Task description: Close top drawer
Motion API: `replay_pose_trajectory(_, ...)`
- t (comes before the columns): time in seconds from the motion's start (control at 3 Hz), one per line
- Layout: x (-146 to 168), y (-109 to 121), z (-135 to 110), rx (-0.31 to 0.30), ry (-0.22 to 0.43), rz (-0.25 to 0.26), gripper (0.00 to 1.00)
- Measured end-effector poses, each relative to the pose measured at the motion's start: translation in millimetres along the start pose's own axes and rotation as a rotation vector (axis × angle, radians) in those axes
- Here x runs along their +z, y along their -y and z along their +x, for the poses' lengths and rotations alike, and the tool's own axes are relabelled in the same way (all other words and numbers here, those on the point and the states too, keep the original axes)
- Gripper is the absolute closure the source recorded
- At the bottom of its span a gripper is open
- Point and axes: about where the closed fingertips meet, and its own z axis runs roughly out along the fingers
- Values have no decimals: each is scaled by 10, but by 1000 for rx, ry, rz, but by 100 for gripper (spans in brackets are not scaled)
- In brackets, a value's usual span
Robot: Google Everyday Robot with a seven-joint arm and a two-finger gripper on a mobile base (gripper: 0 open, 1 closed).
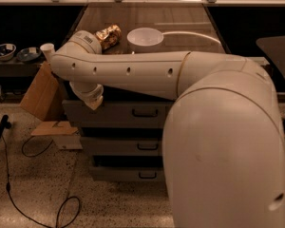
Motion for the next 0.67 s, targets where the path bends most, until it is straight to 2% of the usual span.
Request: replay_pose_trajectory(0.67, 19, 48, 66, 85, -8, 6, 100)
